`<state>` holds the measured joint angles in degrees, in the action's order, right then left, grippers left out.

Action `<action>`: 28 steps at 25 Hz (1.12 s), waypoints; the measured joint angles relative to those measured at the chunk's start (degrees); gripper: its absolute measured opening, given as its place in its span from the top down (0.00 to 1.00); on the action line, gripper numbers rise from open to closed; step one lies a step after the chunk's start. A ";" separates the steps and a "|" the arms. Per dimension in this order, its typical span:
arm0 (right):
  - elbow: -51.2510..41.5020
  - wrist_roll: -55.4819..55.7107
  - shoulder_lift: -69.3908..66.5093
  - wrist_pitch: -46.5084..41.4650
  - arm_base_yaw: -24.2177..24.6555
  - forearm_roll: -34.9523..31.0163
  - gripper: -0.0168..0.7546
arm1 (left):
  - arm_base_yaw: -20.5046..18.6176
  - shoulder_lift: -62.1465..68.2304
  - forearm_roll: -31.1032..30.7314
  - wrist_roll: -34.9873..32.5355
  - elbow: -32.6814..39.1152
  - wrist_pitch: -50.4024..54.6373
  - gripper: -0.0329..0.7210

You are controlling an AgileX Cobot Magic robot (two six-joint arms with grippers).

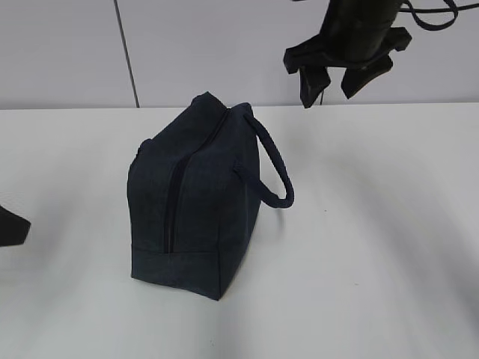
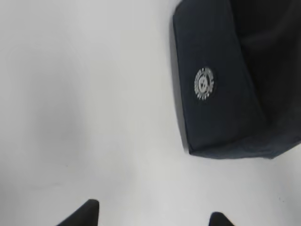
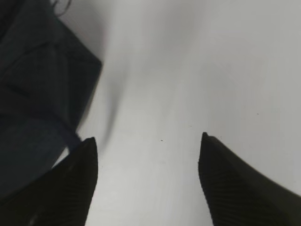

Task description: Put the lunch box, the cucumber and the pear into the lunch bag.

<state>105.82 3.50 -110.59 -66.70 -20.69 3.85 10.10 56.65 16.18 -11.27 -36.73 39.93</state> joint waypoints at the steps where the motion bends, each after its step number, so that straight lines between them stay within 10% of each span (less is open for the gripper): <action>1: -3.56 0.14 2.58 2.19 -1.10 0.53 0.31 | 0.00 -2.53 -0.78 2.09 0.00 0.23 0.40; 7: -32.40 0.56 24.67 15.76 -4.57 1.28 0.32 | 0.00 -17.27 -11.62 9.60 -0.05 9.21 0.41; 14: -60.74 -0.32 57.19 19.80 -4.56 1.36 0.32 | 0.54 -27.94 -10.58 7.28 -0.05 16.34 0.41; 28: -74.86 2.81 105.66 0.29 -4.67 2.15 0.32 | 1.12 -44.99 -10.89 5.80 5.07 24.13 0.41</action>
<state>30.95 6.31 -4.92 -66.41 -25.37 6.00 11.22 11.66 5.30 -5.47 -31.66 64.06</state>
